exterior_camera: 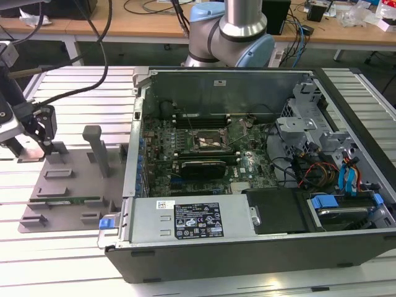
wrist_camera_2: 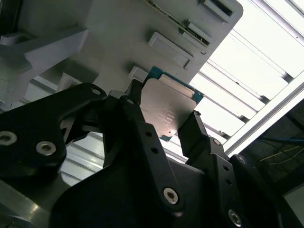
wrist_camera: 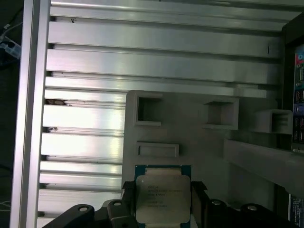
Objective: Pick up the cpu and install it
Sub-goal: 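Pick up the cpu and move it towards the insertion slot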
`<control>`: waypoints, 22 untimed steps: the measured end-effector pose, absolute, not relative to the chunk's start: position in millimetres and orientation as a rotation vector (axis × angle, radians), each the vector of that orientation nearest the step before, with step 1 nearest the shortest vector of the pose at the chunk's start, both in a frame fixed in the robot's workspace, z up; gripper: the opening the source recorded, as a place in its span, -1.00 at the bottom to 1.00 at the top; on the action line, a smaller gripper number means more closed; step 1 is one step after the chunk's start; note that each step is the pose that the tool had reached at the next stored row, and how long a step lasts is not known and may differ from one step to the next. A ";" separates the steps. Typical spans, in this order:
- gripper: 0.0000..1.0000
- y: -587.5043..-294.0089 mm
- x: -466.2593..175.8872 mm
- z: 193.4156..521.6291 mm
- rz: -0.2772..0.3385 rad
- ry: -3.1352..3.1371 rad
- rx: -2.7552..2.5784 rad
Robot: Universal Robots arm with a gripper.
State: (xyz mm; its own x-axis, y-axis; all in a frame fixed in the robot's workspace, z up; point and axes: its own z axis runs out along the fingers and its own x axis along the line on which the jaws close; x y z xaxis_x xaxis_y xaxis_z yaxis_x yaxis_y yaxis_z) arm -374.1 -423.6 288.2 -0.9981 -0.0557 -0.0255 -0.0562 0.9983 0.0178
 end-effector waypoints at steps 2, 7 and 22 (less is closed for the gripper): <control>0.09 -423.6 -374.1 290.7 0.029 3.115 -0.087; 0.09 -423.6 -374.1 295.5 0.029 3.115 -0.087; 0.09 -423.6 -374.1 314.6 0.029 3.115 -0.087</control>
State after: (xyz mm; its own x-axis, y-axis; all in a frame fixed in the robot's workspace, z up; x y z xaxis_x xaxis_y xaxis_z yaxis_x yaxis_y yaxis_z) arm -374.1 -423.6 314.6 -0.9981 -0.0557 -0.0255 -0.0562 0.9983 0.0179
